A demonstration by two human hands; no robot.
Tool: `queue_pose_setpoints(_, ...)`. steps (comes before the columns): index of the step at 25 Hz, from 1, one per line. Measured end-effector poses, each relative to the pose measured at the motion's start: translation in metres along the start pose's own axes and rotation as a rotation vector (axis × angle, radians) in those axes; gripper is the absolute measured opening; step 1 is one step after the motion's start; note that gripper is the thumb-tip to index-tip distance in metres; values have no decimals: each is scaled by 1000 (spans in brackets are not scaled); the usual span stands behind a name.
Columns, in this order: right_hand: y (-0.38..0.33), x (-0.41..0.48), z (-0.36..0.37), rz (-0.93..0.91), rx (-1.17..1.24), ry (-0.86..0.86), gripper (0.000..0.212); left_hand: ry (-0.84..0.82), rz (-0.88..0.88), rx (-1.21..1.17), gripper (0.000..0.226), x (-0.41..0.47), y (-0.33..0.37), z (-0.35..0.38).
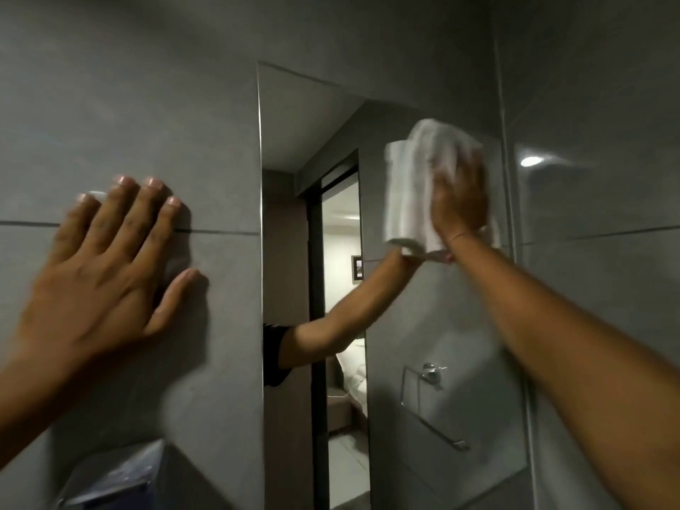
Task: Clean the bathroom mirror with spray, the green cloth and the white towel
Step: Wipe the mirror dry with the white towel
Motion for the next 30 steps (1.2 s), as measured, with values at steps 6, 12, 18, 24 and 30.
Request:
queue_pose_setpoints(6, 75, -134, -45, 6, 20, -176, 60, -31, -7, -46, 85, 1, 0, -1)
queue_pose_setpoints(12, 45, -255, -33, 456, -23, 57, 96, -45, -21, -31, 86, 1, 3, -7)
queue_pose_setpoints(18, -89, -248, 6, -295, -125, -334, 80, -62, -22, -49, 87, 1, -1, 11)
queue_pose_setpoints(24, -135, -100, 55, -663, -179, -279, 71, -45, -27, -91, 86, 3, -1, 4)
queue_pose_setpoints(30, 2, 14, -1, -81, -72, -125, 80, -66, -24, -18, 87, 1, 2, -7)
Point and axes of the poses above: each hand's wrist, its own x-axis towards the middle knuckle, its own z-axis out of the palm, y = z × x, the point moved 1 cm from there along x, towards the middle knuckle, and after that the axes turned 10 degrees about x, right-handed, at the moved point
